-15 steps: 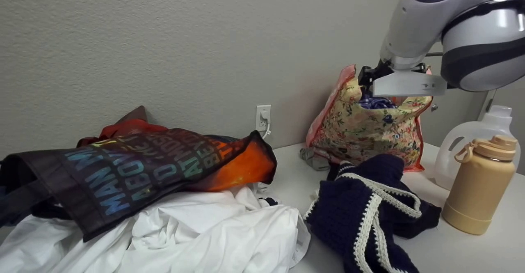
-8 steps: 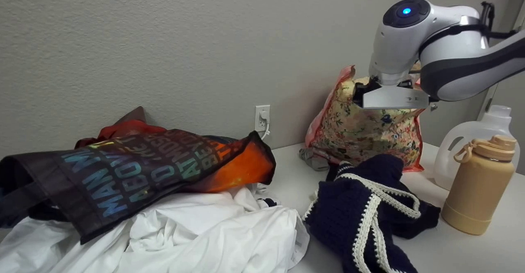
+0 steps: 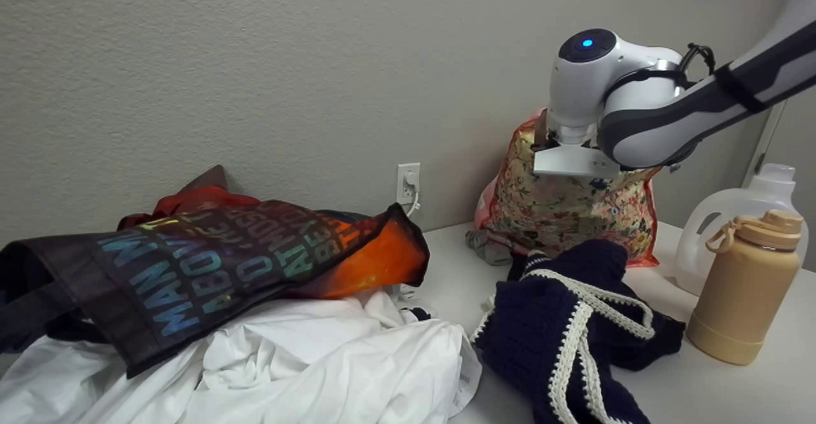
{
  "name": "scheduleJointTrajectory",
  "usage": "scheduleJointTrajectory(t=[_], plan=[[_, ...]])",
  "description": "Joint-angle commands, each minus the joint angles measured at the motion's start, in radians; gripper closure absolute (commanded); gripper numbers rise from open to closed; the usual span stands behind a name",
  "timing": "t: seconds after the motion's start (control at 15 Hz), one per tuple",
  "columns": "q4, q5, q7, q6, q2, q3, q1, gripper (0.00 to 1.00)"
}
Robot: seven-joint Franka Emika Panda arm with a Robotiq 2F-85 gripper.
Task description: Pick up the blue cloth from the bag and put it on the table.
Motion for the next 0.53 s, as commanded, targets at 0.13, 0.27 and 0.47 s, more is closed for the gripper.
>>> scheduleJointTrajectory(t=[0.13, 0.27, 0.47], plan=[[0.070, 0.164, -0.102, 0.017, 0.037, -0.194, 0.170, 0.88], [0.073, 0.216, -0.137, 0.005, 0.033, -0.231, 0.199, 0.99], [0.065, 0.275, -0.172, -0.004, 0.005, -0.277, 0.229, 0.98]])
